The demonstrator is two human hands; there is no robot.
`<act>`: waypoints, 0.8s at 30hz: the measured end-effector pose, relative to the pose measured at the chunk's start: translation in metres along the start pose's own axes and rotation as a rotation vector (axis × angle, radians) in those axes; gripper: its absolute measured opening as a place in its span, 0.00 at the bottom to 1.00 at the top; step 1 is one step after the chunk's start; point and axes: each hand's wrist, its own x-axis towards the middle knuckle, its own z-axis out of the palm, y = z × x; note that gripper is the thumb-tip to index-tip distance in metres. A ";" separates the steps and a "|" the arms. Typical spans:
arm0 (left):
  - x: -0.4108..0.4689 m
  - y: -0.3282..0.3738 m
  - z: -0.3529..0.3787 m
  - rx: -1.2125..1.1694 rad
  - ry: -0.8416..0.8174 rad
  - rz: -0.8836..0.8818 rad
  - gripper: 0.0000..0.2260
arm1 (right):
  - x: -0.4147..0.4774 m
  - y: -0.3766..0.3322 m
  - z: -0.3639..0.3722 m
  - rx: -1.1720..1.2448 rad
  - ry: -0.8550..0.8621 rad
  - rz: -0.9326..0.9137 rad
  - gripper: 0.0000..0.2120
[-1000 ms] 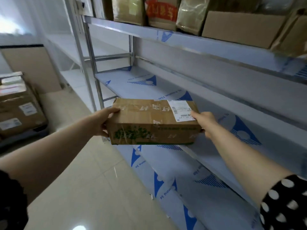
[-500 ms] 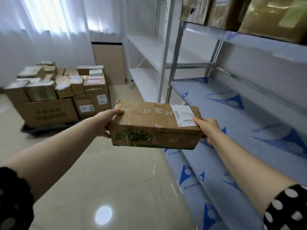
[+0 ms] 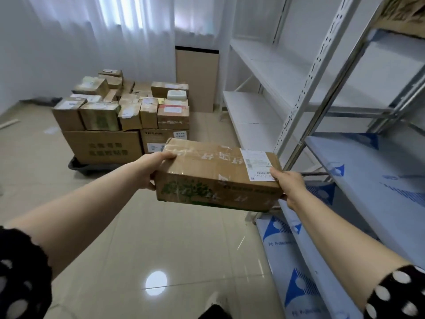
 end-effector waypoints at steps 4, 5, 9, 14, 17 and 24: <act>0.065 0.037 -0.001 -0.007 0.073 -0.016 0.26 | 0.080 -0.025 0.043 0.008 -0.054 0.016 0.10; 0.083 0.050 -0.001 -0.011 0.088 -0.019 0.26 | 0.102 -0.034 0.053 0.012 -0.069 0.016 0.09; 0.154 0.110 0.000 -0.013 0.163 -0.015 0.28 | 0.190 -0.074 0.088 0.009 -0.118 0.017 0.09; 0.235 0.174 -0.004 -0.020 0.200 -0.026 0.30 | 0.289 -0.127 0.131 -0.006 -0.153 0.004 0.11; 0.283 0.208 -0.006 -0.026 0.212 -0.032 0.30 | 0.343 -0.152 0.157 -0.020 -0.165 -0.005 0.11; 0.431 0.302 -0.007 0.005 0.226 0.023 0.24 | 0.485 -0.212 0.221 -0.001 -0.154 0.001 0.12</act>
